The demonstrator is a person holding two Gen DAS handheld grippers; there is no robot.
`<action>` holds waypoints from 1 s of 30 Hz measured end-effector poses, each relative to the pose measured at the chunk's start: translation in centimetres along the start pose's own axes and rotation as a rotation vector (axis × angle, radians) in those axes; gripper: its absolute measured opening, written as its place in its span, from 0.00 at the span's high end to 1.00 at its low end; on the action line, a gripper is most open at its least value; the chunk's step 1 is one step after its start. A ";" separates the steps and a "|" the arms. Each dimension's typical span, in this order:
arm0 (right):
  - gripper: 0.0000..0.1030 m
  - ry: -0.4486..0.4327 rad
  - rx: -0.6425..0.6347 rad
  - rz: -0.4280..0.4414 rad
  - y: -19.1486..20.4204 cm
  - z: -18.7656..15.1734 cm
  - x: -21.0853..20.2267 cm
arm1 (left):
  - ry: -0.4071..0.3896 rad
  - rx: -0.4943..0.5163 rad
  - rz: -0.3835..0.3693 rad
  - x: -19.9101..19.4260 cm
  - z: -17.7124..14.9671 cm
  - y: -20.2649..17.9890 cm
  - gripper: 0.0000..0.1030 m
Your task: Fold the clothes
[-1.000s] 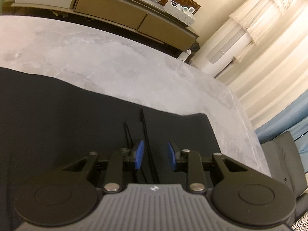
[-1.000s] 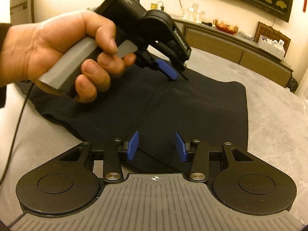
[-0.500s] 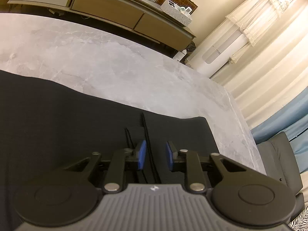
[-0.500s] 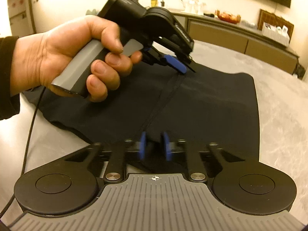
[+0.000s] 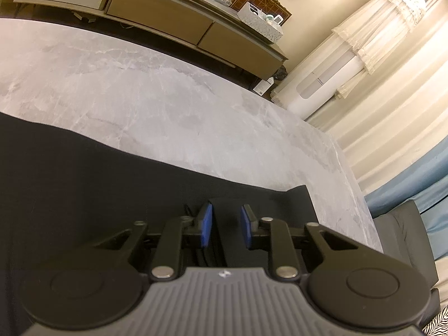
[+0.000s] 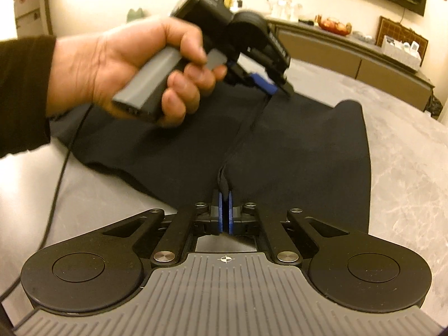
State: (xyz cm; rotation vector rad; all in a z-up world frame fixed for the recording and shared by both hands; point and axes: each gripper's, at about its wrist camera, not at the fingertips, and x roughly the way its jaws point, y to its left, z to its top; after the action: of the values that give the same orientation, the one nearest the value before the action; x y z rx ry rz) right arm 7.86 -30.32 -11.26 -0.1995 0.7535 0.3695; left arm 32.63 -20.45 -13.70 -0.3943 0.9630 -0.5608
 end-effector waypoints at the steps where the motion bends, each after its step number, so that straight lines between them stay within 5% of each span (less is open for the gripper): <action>1: 0.98 0.000 -0.006 0.001 0.1 0.0 0.1 | -0.003 0.003 0.010 -0.1 0.1 -0.1 0.78; 4: 0.91 -0.003 0.004 0.016 -0.1 -0.2 -0.1 | -0.035 0.014 0.078 -1.2 0.1 -0.6 0.77; 6: 0.67 -0.002 0.002 0.053 -0.4 -0.3 -0.9 | -0.088 0.029 0.110 -2.9 -0.1 -1.2 0.77; 7: 0.47 -0.002 0.005 0.068 -0.7 -0.3 -1.6 | -0.109 0.042 0.112 -3.8 -0.4 -1.8 0.75; 10: 0.42 -0.087 0.150 0.082 -4.1 0.0 -5.0 | -0.137 0.084 0.107 -5.5 -1.0 -3.6 0.74; 13: 0.33 -0.120 0.358 -0.032 -8.2 -0.7 -6.0 | -0.073 0.154 0.123 -4.2 -1.6 -6.7 0.69; 16: 0.38 -0.049 0.411 -0.142 -9.5 -1.7 -4.0 | 0.001 0.233 0.148 -2.2 -2.5 -10.2 0.50; 17: 0.58 -0.035 0.383 -0.152 -9.1 -1.9 -3.5 | 0.028 0.261 0.157 -1.3 -2.9 -11.5 0.41; 20: 0.95 -0.015 0.285 -0.170 -7.4 -2.0 -2.7 | 0.107 0.353 0.171 1.5 -4.4 -14.6 0.38; 23: 0.96 -0.094 0.191 -0.198 -5.3 -1.5 -4.5 | 0.170 0.447 0.221 3.8 -5.8 -16.3 0.37; 25: 0.96 -0.148 0.117 -0.224 -3.9 -1.2 -5.6 | 0.187 0.514 0.275 4.8 -6.7 -16.9 0.45; 26: 0.96 -0.158 0.101 -0.218 -3.5 -1.2 -5.8 | 0.180 0.544 0.301 4.9 -7.1 -16.9 0.68; 27: 0.96 -0.163 0.097 -0.215 -3.3 -1.2 -5.9 | 0.170 0.546 0.302 4.6 -7.1 -16.6 0.78; 28: 0.91 -0.166 0.093 -0.213 -3.1 -1.2 -5.9 | 0.156 0.515 0.278 3.9 -6.7 -16.0 0.86; 30: 0.60 -0.182 0.106 -0.196 -3.0 -1.1 -6.4 | 0.126 0.452 0.232 2.4 -5.9 -14.9 0.88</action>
State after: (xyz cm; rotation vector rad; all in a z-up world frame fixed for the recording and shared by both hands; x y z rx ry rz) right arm 4.05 -35.08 -7.44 -0.1368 0.5663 0.1581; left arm 24.69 -34.04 -10.14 0.1576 0.9547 -0.5770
